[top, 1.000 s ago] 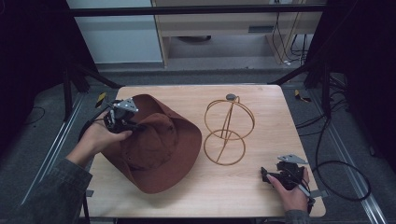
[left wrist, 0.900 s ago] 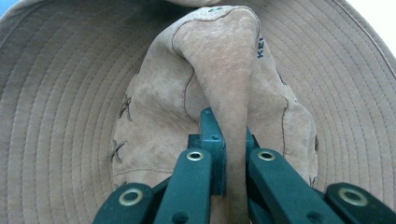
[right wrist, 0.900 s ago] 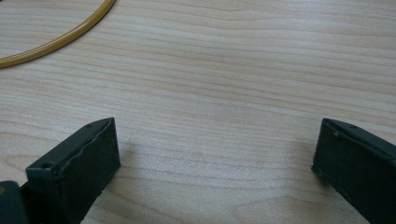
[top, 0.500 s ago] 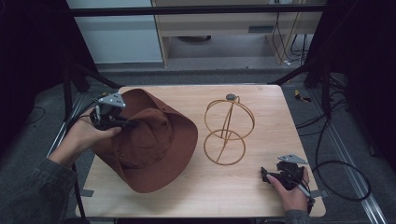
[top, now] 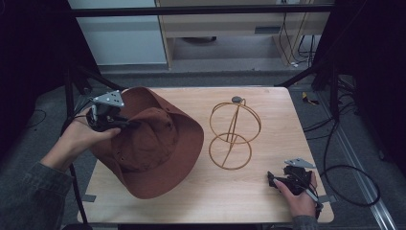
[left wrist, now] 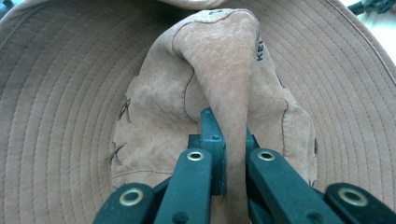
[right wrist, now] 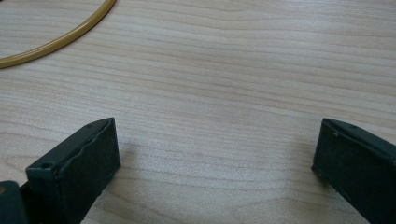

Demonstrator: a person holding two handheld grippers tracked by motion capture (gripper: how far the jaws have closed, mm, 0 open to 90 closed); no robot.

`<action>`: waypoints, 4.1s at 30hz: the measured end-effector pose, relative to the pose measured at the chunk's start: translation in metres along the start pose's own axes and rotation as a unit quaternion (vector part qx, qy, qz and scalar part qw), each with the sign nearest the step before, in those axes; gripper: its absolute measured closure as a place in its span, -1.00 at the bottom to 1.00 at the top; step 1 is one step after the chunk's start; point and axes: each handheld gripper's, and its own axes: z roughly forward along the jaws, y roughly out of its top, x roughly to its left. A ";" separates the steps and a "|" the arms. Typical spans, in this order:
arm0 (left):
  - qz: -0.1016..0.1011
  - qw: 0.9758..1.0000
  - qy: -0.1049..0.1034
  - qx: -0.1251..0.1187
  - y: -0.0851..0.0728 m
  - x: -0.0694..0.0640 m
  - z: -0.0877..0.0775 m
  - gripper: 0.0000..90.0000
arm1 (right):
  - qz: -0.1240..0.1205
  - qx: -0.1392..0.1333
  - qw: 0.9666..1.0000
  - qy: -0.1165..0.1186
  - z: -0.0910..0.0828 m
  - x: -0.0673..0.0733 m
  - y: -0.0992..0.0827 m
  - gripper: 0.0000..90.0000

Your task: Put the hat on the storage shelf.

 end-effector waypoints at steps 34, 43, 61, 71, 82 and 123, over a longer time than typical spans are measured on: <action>0.008 0.999 0.010 -0.044 0.011 -0.010 -0.039 0.97 | -0.001 -0.001 1.000 0.001 0.000 0.000 0.000 -0.98; 0.014 0.999 0.010 -0.047 0.019 -0.012 -0.043 0.97 | -0.001 -0.001 1.000 0.001 0.000 0.000 0.000 -0.98; 0.037 0.997 0.006 -0.065 0.067 -0.022 -0.044 0.97 | -0.001 -0.001 1.000 0.001 0.000 0.000 0.000 -0.98; 0.076 0.995 -0.007 -0.066 0.128 -0.041 -0.029 0.97 | 0.000 -0.001 1.000 0.002 0.000 0.000 0.000 -0.98; 0.106 0.992 -0.019 -0.058 0.180 -0.059 0.002 0.97 | 0.000 -0.001 1.000 0.001 0.000 0.000 0.000 -0.98; 0.124 0.990 -0.046 -0.052 0.250 -0.091 0.085 0.97 | -0.002 -0.003 1.000 0.003 0.000 -0.001 0.000 -0.98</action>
